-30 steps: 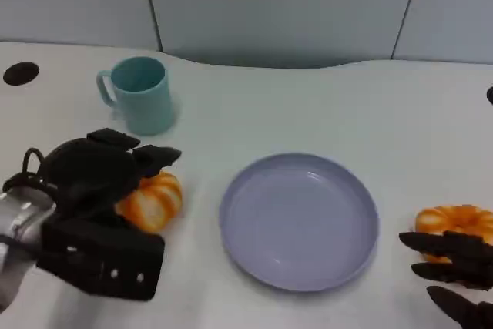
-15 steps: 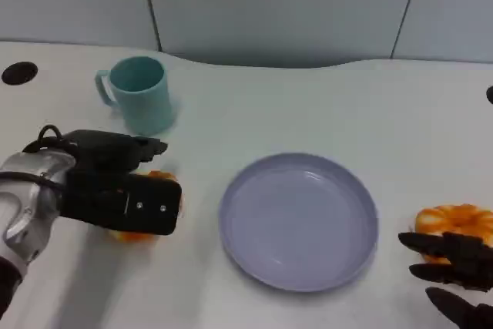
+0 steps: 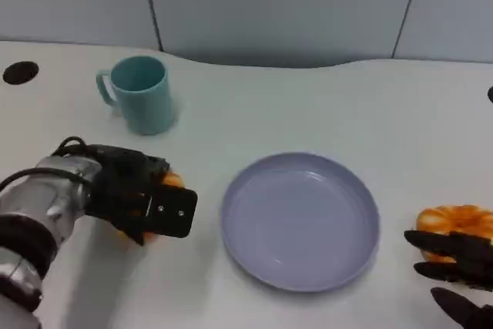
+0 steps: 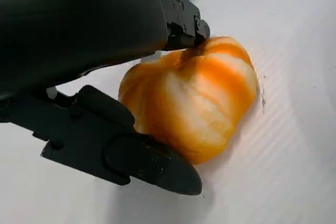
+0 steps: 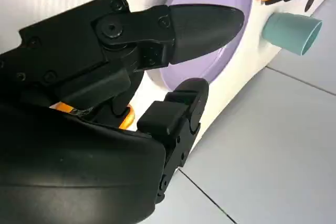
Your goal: Grasp the bread from the table and place it into the plate.
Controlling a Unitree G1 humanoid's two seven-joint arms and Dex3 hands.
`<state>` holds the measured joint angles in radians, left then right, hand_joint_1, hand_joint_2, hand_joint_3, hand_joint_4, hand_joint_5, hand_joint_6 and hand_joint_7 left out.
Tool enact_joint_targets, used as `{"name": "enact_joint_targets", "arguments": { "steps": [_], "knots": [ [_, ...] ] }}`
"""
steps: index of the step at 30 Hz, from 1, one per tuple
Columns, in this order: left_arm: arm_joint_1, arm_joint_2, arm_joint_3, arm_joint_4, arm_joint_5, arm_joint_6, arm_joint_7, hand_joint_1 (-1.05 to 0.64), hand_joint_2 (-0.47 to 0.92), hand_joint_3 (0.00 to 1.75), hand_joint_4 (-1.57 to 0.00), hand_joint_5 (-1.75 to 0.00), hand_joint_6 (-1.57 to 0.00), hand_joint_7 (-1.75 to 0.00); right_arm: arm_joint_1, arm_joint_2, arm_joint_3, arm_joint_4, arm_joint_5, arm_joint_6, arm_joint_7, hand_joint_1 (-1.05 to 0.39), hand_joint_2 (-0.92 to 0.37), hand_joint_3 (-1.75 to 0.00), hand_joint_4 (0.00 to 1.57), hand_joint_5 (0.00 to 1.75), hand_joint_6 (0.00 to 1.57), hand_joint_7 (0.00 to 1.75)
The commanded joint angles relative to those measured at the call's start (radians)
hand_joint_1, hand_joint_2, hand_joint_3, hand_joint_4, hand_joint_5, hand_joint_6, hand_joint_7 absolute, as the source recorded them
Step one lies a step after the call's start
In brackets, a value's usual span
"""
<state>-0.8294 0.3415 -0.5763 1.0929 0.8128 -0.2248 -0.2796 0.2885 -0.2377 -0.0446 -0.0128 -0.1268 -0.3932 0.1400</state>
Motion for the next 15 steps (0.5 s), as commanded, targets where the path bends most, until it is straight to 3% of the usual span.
{"name": "enact_joint_targets", "arguments": {
  "steps": [1, 9, 11, 15],
  "knots": [
    [-0.015, -0.021, -0.021, 0.084, -0.004, -0.033, 0.056, -0.85, 0.82, 0.01, -0.07, -0.03, -0.15, -0.02, 0.007, 0.004, -0.011, -0.019, 0.012, 0.012, -0.012, -0.39, -0.92, -0.39, 0.86, 0.14, 0.77, 0.0],
    [-0.008, -0.04, -0.017, 0.151, -0.034, -0.07, 0.157, -0.9, 0.92, 0.21, -0.09, -0.03, -0.2, -0.02, 0.004, 0.009, -0.018, -0.011, 0.025, -0.001, -0.011, -0.39, -0.92, -0.39, 0.87, 0.15, 0.77, 0.0],
    [-0.013, -0.047, -0.029, 0.163, -0.024, -0.063, 0.195, -0.72, 0.89, 0.1, -0.18, -0.08, -0.28, -0.03, 0.003, 0.011, -0.02, -0.008, 0.02, -0.013, -0.019, -0.38, -0.92, -0.38, 0.88, 0.15, 0.78, 0.0],
    [-0.03, -0.06, -0.026, 0.187, -0.036, -0.051, 0.201, -0.5, 0.8, 0.02, -0.26, -0.13, -0.38, -0.06, 0.007, 0.015, -0.025, -0.018, 0.012, -0.006, -0.029, -0.38, -0.92, -0.38, 0.88, 0.16, 0.78, 0.0]
  ]
}}
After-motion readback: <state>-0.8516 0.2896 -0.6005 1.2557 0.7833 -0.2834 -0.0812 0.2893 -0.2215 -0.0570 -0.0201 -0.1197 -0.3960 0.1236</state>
